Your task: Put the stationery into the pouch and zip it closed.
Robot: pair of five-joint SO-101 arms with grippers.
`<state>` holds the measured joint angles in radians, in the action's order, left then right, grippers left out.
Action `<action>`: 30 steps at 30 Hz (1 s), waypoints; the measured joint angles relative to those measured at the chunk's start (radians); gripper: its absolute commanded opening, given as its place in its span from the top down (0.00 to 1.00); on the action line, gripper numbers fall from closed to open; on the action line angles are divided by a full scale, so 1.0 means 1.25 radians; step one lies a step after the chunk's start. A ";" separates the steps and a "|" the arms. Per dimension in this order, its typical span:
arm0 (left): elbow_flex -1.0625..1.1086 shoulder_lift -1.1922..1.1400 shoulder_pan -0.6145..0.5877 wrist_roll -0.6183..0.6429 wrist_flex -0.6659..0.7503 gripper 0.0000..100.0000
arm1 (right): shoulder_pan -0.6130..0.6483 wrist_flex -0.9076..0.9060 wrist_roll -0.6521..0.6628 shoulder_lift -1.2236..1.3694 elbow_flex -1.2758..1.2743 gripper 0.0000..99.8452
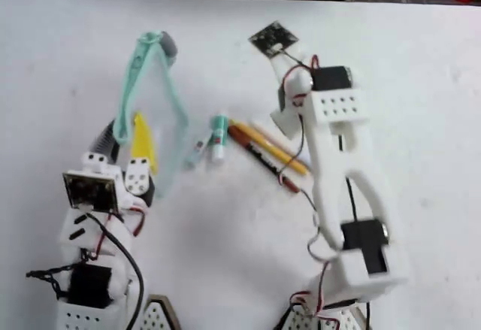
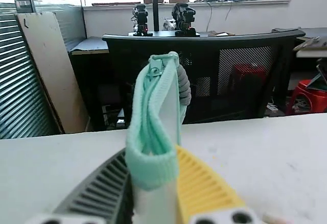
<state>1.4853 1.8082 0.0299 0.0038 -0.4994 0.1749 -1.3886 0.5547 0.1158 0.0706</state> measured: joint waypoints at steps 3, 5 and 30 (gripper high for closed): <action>0.000 0.000 0.018 -0.005 0.000 0.89 | 0.000 0.002 -0.005 0.085 0.033 0.75; 0.000 0.000 0.022 -0.005 0.000 0.83 | 0.000 0.002 -0.014 0.117 0.047 0.74; 0.010 0.014 0.027 -0.016 -0.048 0.83 | 0.061 0.142 0.028 0.334 0.055 0.79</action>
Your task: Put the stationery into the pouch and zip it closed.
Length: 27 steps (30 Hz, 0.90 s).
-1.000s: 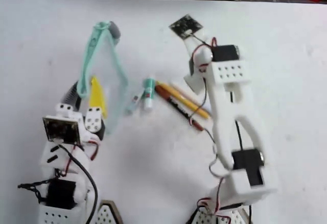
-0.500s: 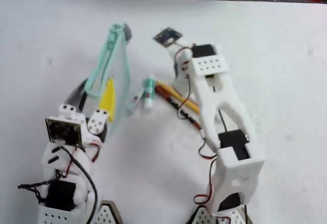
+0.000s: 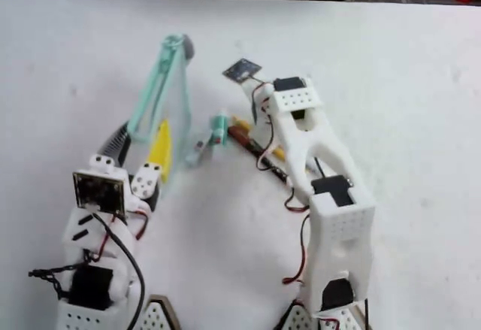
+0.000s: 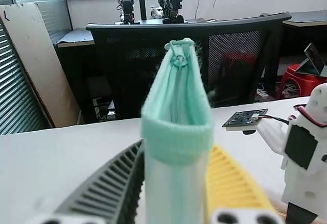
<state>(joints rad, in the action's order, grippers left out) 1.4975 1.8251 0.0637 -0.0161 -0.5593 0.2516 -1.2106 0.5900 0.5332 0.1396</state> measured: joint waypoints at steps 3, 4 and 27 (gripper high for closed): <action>0.025 0.000 0.000 0.000 0.020 0.83 | 0.000 0.011 0.000 0.021 0.004 0.79; 0.025 0.000 0.000 0.000 0.021 0.83 | 0.000 0.015 0.000 0.023 0.009 0.78; 0.031 0.000 0.000 0.000 0.022 0.83 | 0.021 -0.092 0.000 -0.025 0.097 0.87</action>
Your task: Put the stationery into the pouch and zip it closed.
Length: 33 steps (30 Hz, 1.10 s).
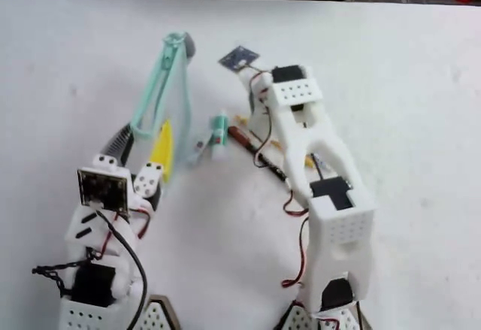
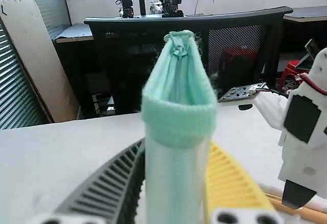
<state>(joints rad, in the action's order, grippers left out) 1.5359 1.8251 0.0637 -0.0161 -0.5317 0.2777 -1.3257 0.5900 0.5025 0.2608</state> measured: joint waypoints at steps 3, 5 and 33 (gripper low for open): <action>0.000 0.000 0.000 0.000 0.000 0.83 | -0.007 0.000 0.000 0.000 0.000 0.85; 0.000 0.000 0.000 0.000 0.000 0.83 | -0.015 0.006 0.000 0.000 -0.005 0.85; 0.001 0.000 0.000 0.000 0.000 0.83 | -0.059 0.080 0.000 0.044 -0.010 0.85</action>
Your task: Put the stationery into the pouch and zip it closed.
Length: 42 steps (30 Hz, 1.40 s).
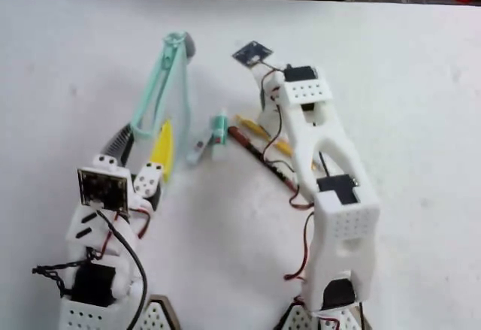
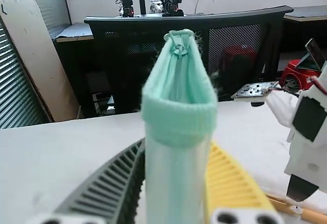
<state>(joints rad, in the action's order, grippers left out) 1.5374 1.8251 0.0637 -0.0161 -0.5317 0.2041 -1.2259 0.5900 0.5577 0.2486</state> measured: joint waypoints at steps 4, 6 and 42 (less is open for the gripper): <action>0.000 0.000 0.000 0.000 0.000 0.83 | -0.011 0.010 0.000 0.055 0.025 0.85; 0.000 0.000 0.000 0.000 0.000 0.83 | -0.020 0.010 0.000 0.072 0.039 0.85; 0.009 -0.014 0.001 0.001 -0.048 0.79 | 0.018 -0.023 -0.184 -0.471 -0.010 0.98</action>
<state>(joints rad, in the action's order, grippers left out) 1.5482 1.8082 0.0652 -0.0146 -0.5915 0.2271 -1.2551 0.3598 -0.0315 0.2363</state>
